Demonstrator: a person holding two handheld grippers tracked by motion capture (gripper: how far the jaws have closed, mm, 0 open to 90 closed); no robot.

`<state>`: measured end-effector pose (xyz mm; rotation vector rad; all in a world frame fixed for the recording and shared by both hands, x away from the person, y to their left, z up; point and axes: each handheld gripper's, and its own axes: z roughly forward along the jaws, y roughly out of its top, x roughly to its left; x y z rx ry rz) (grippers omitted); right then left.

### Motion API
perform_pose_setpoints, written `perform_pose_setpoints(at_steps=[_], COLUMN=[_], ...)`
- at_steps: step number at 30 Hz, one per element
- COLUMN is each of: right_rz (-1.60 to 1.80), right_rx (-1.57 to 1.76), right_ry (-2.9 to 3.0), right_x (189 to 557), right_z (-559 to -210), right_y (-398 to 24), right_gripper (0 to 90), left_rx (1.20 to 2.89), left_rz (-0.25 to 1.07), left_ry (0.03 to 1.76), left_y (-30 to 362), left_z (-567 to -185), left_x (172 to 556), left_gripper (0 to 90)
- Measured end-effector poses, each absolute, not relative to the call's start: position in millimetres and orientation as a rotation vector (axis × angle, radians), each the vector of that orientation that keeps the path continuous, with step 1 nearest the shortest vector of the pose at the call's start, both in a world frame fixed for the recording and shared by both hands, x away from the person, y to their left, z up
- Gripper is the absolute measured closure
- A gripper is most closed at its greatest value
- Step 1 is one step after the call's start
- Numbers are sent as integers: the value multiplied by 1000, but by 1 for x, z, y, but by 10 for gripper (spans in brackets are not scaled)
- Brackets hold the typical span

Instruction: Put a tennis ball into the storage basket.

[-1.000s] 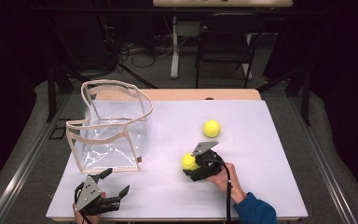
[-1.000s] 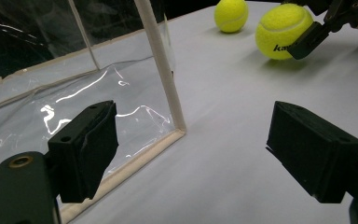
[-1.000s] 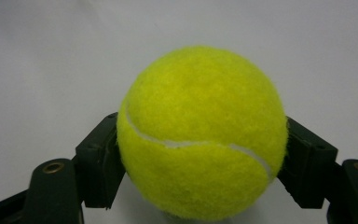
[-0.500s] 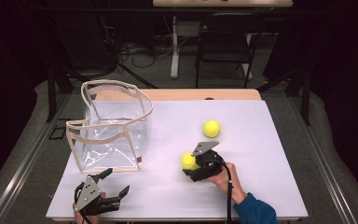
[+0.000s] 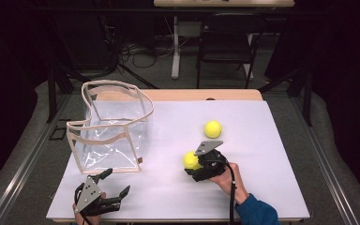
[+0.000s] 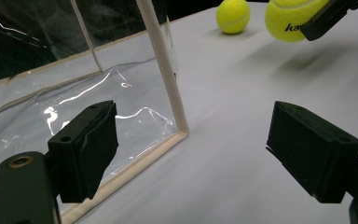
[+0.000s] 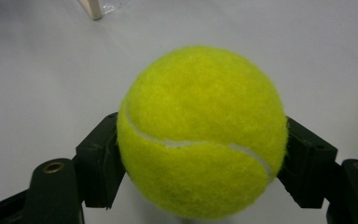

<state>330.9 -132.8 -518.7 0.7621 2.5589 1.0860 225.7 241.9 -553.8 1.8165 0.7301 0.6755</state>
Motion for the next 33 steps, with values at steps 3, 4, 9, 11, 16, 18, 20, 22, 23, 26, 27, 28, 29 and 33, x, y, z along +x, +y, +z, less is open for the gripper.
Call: perform_pose_setpoints(at_steps=[3,4,9,11,16,18,20,22,23,26,27,28,29,33], right_rz=[1096,1102,1119,1116,1131,1135,1133,1130,1126,1120,1115,1113,1109,1109], right_rx=[761,762,788,786,784,775,770,760,757,748,746,745,739,734], right_ry=[2554,2553,2555,2560,2567,2569,2566,2566,2567,2566,2567,2565,2565,2560], right_x=[330,330,332,332,334,336,336,336,337,337,338,339,339,340], right_z=[-515,-514,-508,-505,-497,-493,-488,-484,-482,-478,-477,-475,-474,-469], right_y=[-134,-134,-135,-135,-135,-135,-134,-133,-133,-132,-132,-132,-132,-130], right_gripper=[259,259,259,259,259,259,260,260,260,260,259,259,259,259], left_rx=[1818,1817,1815,1816,1818,1820,1824,1822,1821,1823,1823,1822,1822,1825], left_rz=[676,675,672,675,674,674,674,674,674,674,671,671,671,670], left_ry=[730,730,725,726,733,732,727,728,728,728,729,730,729,724], left_y=[242,243,243,242,243,243,242,242,242,242,242,242,242,242], left_z=[-554,-554,-554,-554,-554,-554,-554,-554,-554,-554,-555,-555,-554,-554], left_x=[226,227,227,226,227,228,228,227,227,228,228,228,228,228], left_gripper=[159,159,159,159,159,159,159,159,159,159,159,159,159,159])
